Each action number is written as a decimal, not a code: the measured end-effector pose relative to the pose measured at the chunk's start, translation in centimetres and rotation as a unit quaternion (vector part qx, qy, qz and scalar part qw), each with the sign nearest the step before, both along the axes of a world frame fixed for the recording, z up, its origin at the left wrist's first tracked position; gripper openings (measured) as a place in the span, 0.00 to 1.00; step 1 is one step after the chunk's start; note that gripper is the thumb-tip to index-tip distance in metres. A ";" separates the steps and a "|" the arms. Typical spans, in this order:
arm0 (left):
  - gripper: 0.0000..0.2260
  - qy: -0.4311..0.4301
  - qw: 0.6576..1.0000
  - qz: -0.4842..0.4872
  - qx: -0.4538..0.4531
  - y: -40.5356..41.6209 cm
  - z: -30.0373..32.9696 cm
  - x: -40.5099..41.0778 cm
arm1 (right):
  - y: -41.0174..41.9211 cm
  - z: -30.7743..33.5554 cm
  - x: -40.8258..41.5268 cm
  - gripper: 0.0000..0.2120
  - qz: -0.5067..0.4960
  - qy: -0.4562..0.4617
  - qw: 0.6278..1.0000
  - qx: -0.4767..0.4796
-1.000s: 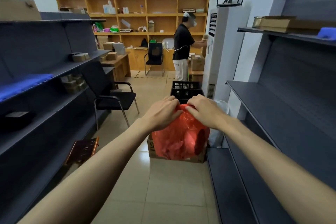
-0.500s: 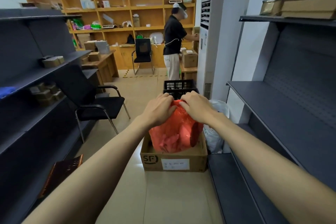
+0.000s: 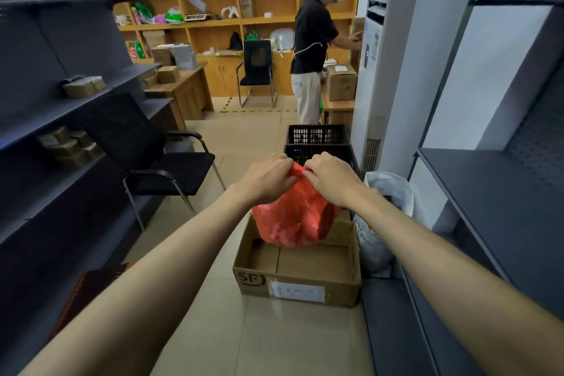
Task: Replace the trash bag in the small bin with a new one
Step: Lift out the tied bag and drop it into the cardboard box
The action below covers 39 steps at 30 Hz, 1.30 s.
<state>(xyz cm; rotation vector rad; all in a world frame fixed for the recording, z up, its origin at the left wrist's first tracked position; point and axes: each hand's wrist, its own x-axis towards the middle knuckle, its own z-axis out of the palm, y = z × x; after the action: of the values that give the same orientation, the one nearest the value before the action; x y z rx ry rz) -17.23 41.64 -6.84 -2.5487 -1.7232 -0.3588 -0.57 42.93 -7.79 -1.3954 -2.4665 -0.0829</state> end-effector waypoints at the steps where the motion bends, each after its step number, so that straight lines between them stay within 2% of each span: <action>1: 0.11 0.000 1.000 0.001 0.004 1.4 -0.2 0.2 | 1.3 -0.3 0.1 0.15 -0.003 0.004 1.000 0.000; 10: 0.12 0.000 1.000 -0.005 -0.027 13.0 -5.6 0.7 | 11.6 -5.8 0.6 0.14 -0.030 0.036 0.999 -0.017; 14: 0.09 -0.039 0.995 -0.028 -0.086 18.3 -9.7 0.3 | 16.8 -9.4 0.4 0.14 -0.033 0.024 0.997 -0.065; 17: 0.10 -0.007 0.994 -0.038 -0.101 22.5 -13.0 -0.6 | 21.0 -12.2 -0.1 0.14 -0.026 0.005 0.994 -0.110; 21: 0.11 -0.017 0.993 -0.041 -0.111 27.6 -17.9 -2.2 | 25.9 -16.3 -1.8 0.14 -0.035 -0.002 0.990 -0.135; 25: 0.11 0.002 0.993 -0.054 -0.105 32.5 -22.9 -3.4 | 30.6 -21.3 -3.4 0.14 -0.056 0.004 0.990 -0.126; 31: 0.12 0.023 0.991 -0.050 -0.120 39.1 -32.8 -4.1 | 37.6 -32.0 -4.1 0.12 -0.063 0.011 0.987 -0.149; 39: 0.12 0.005 0.985 -0.040 -0.166 44.1 -52.5 -3.2 | 42.4 -51.4 -3.2 0.10 -0.059 0.005 0.981 -0.184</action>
<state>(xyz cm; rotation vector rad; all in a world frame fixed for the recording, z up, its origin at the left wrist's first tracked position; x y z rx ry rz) -20.47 85.77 -59.34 -2.8430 -1.8161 -0.0628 -3.79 85.31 -59.22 -1.6795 -2.4769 0.3724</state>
